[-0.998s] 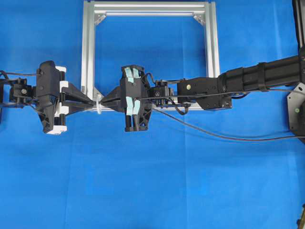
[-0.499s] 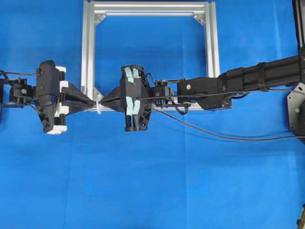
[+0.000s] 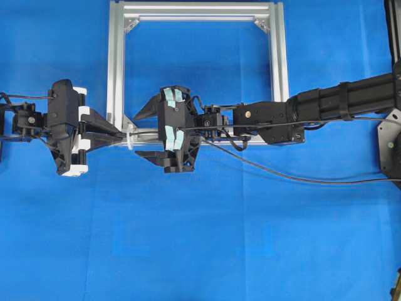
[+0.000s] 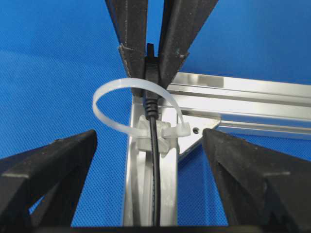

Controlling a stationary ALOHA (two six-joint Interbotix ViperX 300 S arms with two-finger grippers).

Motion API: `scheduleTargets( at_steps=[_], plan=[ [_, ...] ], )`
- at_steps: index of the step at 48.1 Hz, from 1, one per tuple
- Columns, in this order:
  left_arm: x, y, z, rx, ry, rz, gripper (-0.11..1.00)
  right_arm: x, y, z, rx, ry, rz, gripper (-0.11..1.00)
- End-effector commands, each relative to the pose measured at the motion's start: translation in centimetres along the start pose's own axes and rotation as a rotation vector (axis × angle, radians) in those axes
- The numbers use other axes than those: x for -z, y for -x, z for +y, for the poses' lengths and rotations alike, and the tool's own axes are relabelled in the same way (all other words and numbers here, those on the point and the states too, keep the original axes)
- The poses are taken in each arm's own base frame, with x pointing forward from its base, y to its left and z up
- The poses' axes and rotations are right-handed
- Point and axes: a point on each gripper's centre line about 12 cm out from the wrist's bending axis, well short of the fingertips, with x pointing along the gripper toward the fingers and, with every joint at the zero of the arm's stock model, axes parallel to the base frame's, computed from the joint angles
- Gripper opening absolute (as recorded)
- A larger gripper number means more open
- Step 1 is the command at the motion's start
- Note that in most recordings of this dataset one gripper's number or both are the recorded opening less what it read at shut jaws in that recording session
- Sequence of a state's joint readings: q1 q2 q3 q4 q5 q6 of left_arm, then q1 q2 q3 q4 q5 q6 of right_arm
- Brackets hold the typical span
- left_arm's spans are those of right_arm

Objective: Insert the wire through the string loop located on the left side.
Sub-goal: 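Open the right gripper and pull the cable leftward with the left gripper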

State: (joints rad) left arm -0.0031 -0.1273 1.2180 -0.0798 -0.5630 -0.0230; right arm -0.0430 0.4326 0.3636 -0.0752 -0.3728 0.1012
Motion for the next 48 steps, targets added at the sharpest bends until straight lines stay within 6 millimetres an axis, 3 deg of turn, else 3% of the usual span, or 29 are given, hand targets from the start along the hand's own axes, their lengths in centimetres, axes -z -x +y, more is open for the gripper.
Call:
scheduleTargets(
  at_steps=[1,23,48],
  plan=[
    [-0.6,0.2,-0.1,0.003,-0.002,-0.023,0.08,-1.6,0.4,0.1,-0.002,-0.004,-0.038,0.97],
    [-0.4,5.3,0.0,0.018,0.053,-0.02,0.08,-1.9,1.2,0.2,-0.002,-0.003,-0.041,0.97],
    [-2.5,11.8,-0.6,0.072,0.069,-0.058,0.08,-2.1,1.5,0.1,-0.001,0.001,-0.046,0.97]
  ],
)
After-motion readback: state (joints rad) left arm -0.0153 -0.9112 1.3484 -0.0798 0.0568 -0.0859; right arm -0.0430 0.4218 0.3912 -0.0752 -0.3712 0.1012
